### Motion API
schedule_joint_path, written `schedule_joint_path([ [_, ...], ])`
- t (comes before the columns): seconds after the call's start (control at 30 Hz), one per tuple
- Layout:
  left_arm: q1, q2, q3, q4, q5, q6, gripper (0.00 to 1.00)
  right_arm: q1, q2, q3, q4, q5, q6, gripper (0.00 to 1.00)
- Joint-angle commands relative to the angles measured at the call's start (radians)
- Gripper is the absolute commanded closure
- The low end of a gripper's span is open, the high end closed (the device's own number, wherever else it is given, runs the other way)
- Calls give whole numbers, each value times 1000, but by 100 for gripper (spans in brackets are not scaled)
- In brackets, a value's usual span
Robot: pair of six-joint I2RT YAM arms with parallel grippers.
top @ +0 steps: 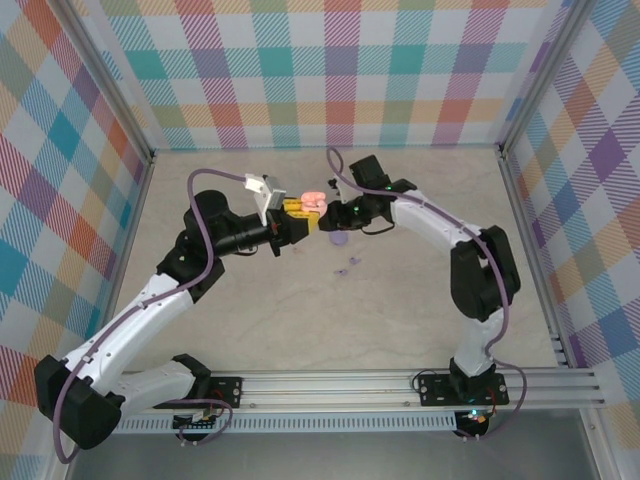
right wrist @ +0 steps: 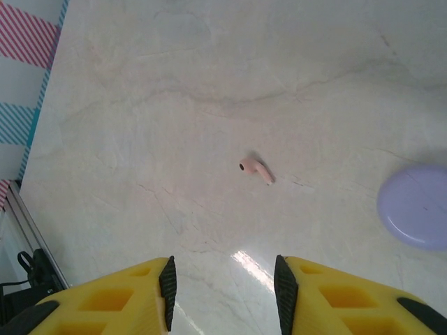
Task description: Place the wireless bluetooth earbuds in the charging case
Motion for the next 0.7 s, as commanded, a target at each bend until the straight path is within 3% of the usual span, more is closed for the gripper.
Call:
schedule_joint_path([
  [0.0, -5, -26, 44, -14, 20, -17, 91, 36, 69, 90, -109, -47, -76, 57],
  [0.67, -6, -43, 68, -78, 27, 15, 91, 155, 440, 542, -395, 111, -238, 63],
])
